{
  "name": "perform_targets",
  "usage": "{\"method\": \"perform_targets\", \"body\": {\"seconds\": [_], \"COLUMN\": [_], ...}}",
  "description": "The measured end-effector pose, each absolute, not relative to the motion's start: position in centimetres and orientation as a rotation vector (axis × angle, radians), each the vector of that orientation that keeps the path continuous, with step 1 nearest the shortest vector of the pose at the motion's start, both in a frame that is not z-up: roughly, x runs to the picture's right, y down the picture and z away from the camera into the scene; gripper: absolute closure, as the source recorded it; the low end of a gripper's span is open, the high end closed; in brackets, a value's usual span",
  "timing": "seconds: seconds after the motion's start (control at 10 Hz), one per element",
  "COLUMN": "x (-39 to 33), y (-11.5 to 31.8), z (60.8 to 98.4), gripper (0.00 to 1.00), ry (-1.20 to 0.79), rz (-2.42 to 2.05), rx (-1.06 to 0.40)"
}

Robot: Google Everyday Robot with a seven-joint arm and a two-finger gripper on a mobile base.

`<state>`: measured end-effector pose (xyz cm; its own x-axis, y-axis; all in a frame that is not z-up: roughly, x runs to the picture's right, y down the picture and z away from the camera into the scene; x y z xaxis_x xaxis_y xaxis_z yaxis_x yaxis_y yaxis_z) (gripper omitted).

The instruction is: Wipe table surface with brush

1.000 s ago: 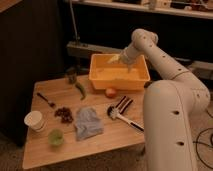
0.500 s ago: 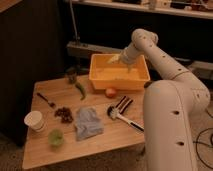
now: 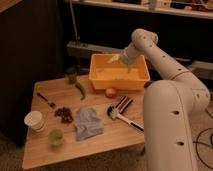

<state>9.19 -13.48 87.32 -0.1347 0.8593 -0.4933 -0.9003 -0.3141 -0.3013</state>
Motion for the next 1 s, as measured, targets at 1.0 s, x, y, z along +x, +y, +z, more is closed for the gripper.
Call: {"method": "perform_targets", "body": {"seconds": [1.0], "x": [14.8], "y": [4.8], "z": [71.1], "gripper": [0.20], "ry": [0.215], "rz": [1.712], "rx": [-0.668]}}
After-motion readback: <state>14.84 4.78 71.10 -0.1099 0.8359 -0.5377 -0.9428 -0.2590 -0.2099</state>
